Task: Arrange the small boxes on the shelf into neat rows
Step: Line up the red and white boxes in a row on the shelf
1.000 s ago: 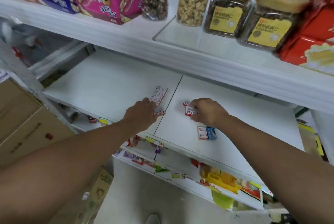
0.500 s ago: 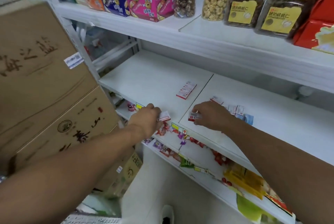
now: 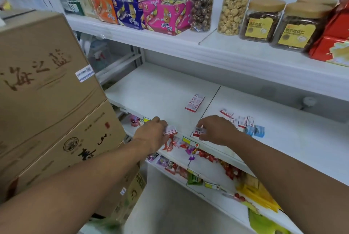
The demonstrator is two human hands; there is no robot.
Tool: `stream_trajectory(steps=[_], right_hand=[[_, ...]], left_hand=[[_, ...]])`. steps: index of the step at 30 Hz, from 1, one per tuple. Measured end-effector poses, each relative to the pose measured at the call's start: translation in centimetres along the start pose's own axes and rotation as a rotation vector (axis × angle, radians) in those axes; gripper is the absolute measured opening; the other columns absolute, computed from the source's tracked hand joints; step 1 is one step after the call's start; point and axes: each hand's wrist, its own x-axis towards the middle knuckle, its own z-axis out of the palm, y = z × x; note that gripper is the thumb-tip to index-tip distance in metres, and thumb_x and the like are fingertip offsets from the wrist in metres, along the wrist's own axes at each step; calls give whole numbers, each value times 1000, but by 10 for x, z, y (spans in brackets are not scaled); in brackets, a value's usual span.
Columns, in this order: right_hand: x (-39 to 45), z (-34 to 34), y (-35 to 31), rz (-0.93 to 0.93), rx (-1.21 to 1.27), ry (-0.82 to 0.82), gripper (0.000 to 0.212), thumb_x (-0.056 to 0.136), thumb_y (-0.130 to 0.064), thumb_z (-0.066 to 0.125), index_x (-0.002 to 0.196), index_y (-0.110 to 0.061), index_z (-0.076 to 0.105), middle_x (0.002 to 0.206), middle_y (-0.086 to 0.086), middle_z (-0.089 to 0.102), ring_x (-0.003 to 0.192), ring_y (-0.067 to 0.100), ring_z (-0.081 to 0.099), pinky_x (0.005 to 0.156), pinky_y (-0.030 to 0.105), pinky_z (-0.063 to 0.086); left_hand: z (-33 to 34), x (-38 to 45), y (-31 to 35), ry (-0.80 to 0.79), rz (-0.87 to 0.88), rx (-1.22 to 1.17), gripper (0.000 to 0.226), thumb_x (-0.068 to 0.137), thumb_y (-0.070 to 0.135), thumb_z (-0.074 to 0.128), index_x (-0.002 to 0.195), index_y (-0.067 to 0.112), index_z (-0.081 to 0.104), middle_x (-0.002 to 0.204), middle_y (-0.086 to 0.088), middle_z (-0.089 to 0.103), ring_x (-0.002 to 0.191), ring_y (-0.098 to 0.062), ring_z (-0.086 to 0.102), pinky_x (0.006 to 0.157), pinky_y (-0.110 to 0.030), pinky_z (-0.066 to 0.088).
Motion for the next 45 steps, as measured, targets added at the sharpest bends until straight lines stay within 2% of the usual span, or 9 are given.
stream_trajectory(steps=[6, 13, 16, 20, 26, 30, 37, 41, 45], right_hand=[[17, 1, -28, 113, -10, -6, 50, 89, -42, 77, 135, -29, 65, 129, -1, 67, 110, 22, 64, 89, 38, 54], [27, 23, -50, 243, 68, -30, 45, 88, -39, 76, 131, -28, 68, 120, -1, 72, 101, 23, 67, 85, 37, 58], [26, 41, -49, 288, 105, -69, 40, 88, -39, 77, 126, -29, 70, 118, -1, 72, 100, 23, 67, 85, 38, 58], [33, 50, -40, 329, 135, -95, 33, 88, -39, 77, 119, -28, 71, 113, -1, 72, 96, 21, 66, 83, 37, 58], [60, 45, -11, 343, 149, -71, 38, 90, -36, 74, 127, -30, 68, 119, -2, 70, 102, 22, 67, 88, 38, 58], [84, 47, 13, 318, 175, -71, 36, 89, -39, 75, 124, -31, 69, 114, -3, 70, 97, 21, 66, 81, 32, 54], [103, 63, 29, 328, 219, -127, 36, 88, -39, 75, 123, -32, 68, 112, -4, 69, 98, 20, 66, 88, 36, 57], [106, 72, 34, 350, 235, -137, 33, 87, -39, 74, 119, -33, 70, 110, -5, 69, 95, 19, 66, 84, 34, 56], [111, 71, 37, 405, 269, -108, 35, 89, -39, 75, 122, -34, 68, 111, -7, 70, 97, 18, 66, 86, 36, 56]], left_hand=[[2, 29, -37, 45, 88, -57, 44, 96, 45, 63, 135, 24, 60, 120, 3, 53, 106, -22, 61, 89, -47, 57], [24, 61, -60, 37, 211, -78, 35, 101, 39, 60, 133, 26, 60, 120, 4, 53, 108, -20, 63, 86, -44, 60], [40, 69, -61, -17, 238, -68, 40, 101, 39, 60, 139, 26, 59, 127, 3, 54, 111, -20, 63, 89, -45, 60], [51, 85, -65, -58, 266, -63, 45, 100, 39, 61, 143, 27, 58, 126, 2, 54, 111, -21, 64, 88, -41, 58], [49, 117, -63, -70, 233, -59, 41, 99, 41, 62, 137, 26, 59, 125, 3, 54, 112, -20, 62, 91, -39, 60], [51, 141, -61, -48, 217, -57, 38, 100, 41, 63, 135, 27, 61, 123, 5, 57, 109, -17, 63, 89, -34, 60], [64, 171, -57, -75, 207, -27, 39, 100, 42, 63, 137, 30, 58, 122, 6, 53, 107, -16, 62, 85, -35, 62], [67, 198, -52, -76, 266, -31, 42, 100, 41, 62, 140, 28, 57, 125, 5, 54, 106, -16, 61, 83, -30, 59], [67, 232, -42, -42, 343, -68, 47, 99, 39, 66, 144, 26, 59, 125, 3, 56, 108, -19, 63, 83, -32, 56]])
